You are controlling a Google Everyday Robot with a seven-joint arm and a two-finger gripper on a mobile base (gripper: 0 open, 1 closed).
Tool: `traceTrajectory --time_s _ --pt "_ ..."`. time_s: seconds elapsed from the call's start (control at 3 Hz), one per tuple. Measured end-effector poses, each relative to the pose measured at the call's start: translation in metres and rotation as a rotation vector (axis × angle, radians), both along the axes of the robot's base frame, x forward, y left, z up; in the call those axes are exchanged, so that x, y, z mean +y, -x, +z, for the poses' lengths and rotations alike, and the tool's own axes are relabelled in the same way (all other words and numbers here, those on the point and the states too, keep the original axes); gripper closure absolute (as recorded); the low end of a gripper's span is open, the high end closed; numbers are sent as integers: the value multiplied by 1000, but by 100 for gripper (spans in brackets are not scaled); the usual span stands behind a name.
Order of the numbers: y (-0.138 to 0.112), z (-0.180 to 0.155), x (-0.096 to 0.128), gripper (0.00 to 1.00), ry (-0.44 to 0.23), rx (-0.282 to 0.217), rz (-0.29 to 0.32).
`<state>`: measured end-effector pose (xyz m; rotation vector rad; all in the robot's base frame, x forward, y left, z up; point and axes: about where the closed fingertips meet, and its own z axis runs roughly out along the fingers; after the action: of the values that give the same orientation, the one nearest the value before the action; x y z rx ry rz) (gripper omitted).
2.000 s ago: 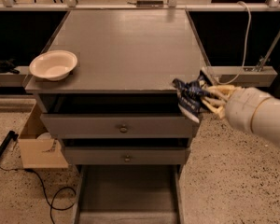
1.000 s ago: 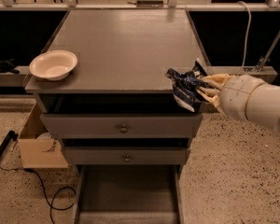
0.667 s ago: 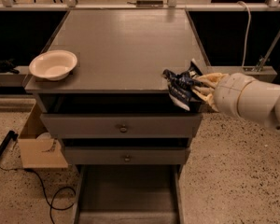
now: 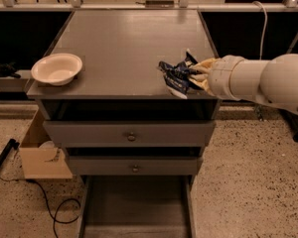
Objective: Pick blue chip bag from bottom drawer and place on counter
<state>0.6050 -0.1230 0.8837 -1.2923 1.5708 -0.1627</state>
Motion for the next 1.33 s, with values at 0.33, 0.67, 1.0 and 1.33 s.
traceTrajectory --time_s 0.33,0.67,1.0,1.33 --pt "-21 2 8 100 17 19 14" --pt "-37 14 19 100 50 19 31" --pt "-49 42 56 100 83 -8 97" --pt "-50 59 82 100 89 -28 145"
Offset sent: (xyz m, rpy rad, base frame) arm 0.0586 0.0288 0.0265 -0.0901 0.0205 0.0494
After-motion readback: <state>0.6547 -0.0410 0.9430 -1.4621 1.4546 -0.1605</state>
